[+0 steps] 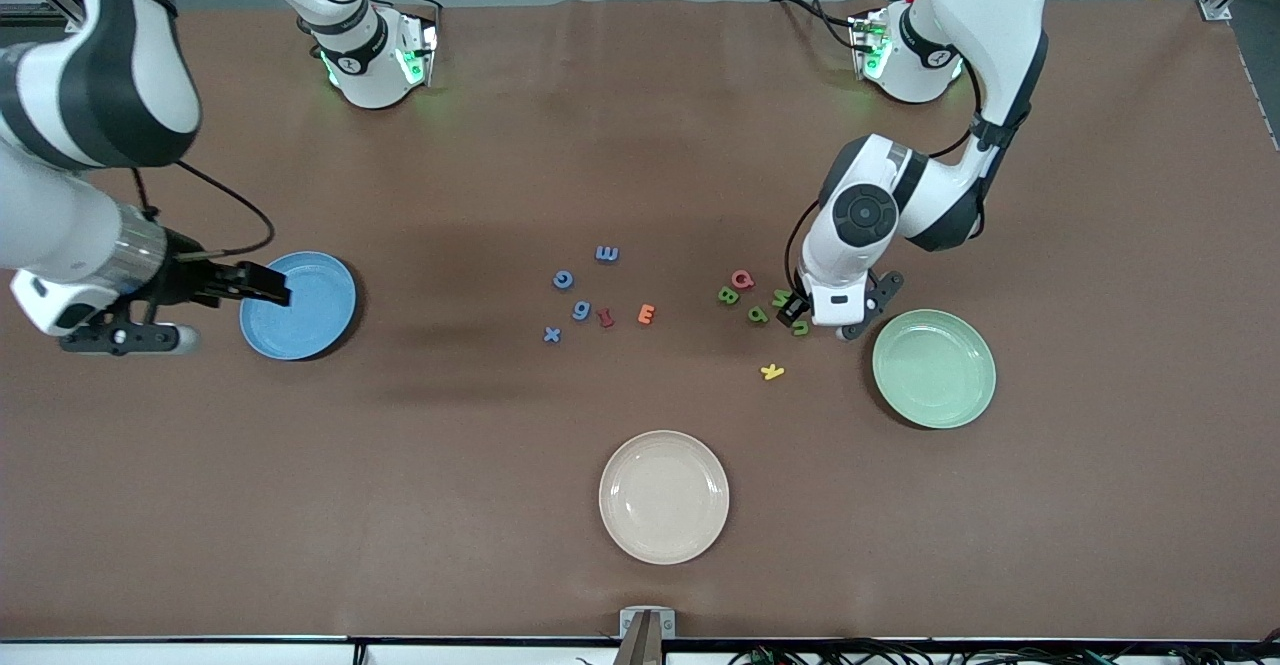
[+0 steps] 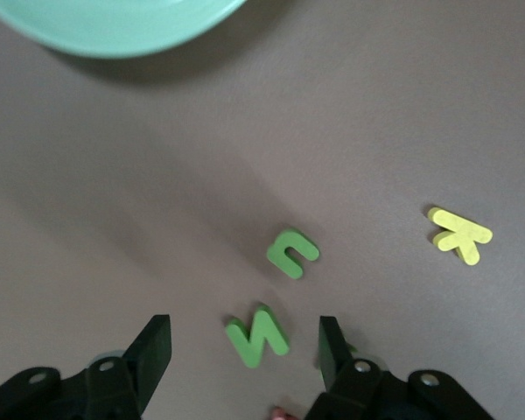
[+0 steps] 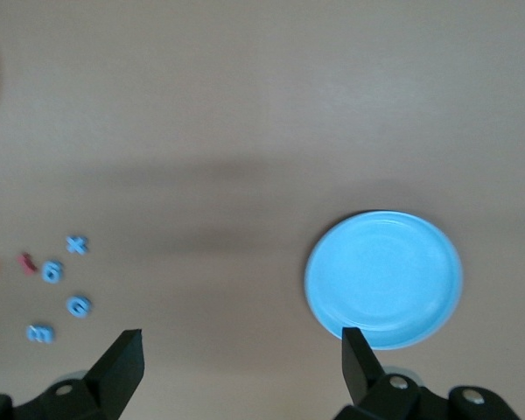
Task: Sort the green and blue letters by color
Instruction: 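Grasp the green n with the left gripper while the right gripper reaches the blue x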
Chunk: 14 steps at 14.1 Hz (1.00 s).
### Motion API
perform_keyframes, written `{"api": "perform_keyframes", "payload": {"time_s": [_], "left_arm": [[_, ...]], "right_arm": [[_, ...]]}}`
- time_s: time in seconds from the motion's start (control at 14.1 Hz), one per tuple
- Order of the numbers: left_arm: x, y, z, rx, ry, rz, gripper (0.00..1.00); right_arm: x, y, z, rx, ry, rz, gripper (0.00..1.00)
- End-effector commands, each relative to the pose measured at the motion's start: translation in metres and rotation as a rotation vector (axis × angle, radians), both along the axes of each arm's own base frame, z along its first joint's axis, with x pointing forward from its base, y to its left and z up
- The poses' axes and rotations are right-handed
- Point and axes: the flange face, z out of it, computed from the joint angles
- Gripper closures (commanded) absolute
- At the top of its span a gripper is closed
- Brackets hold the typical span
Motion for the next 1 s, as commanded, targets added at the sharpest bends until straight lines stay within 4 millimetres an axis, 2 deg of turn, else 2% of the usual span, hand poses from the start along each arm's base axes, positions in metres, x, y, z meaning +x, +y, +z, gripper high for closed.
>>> {"api": "perform_keyframes", "payload": {"time_s": [0.0,0.28,0.36,0.5,0.78,0.85,0.92], "left_arm": [[-0.013,-0.001,-0.009,-0.009,-0.042,0.108,0.24],[-0.027,-0.002,-0.03,-0.019,-0.056,0.223,0.25],[-0.028,-0.002,-0.032,-0.02,-0.057,0.251,0.26],[-0.028,-0.006,-0.038,-0.029,-0.066,0.282,0.26],[-0.032,-0.01,-0.052,-0.027,-0.058,0.286,0.31],[-0.033,-0.01,-0.053,-0.026,-0.057,0.286,0.36],[-0.033,-0.01,-0.056,-0.024,-0.054,0.287,0.45]], "right_arm": [[-0.011,0.045,-0.041,0.006,-0.03,-0.088,0.0],[-0.012,0.134,-0.116,-0.021,-0.014,-0.133,0.0],[-0.015,0.161,-0.137,-0.027,-0.024,-0.121,0.0],[-0.019,0.19,-0.172,-0.044,-0.018,-0.127,0.0],[-0.03,0.243,-0.223,-0.056,-0.053,-0.121,0.01],[-0.03,0.25,-0.231,-0.07,-0.057,-0.113,0.03],[-0.03,0.256,-0.241,-0.081,-0.055,-0.115,0.03]]}}
